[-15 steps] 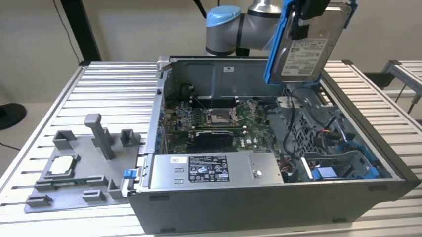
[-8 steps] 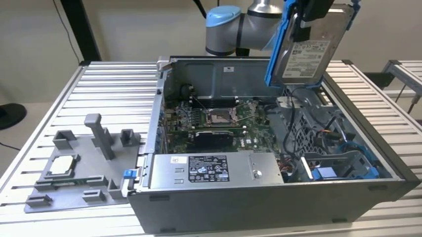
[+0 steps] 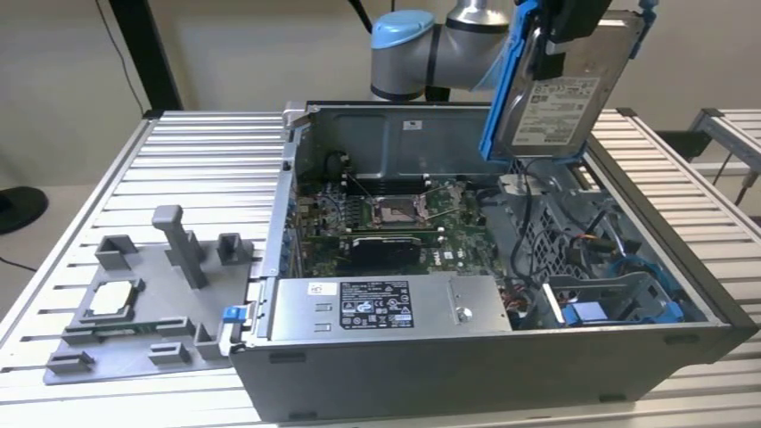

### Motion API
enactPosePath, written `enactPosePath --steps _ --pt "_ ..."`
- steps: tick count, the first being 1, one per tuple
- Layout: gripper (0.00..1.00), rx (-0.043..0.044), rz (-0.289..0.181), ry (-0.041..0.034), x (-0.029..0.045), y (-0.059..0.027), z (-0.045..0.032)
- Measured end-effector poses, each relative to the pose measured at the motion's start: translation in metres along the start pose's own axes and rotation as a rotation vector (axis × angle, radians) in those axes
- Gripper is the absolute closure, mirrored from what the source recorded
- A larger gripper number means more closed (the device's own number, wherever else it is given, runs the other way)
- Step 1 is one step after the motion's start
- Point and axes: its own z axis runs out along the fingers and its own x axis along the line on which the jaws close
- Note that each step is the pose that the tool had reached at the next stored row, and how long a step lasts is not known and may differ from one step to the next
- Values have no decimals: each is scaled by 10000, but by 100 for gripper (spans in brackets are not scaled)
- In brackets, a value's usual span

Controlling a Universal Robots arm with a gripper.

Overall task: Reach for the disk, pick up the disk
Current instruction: 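Pick up the disk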

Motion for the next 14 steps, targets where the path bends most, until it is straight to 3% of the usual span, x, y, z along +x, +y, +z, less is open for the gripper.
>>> enactPosePath --steps 7,14 --pt "100 -9 0 0 136 -20 0" --pt "100 -26 1 0 245 -135 18"
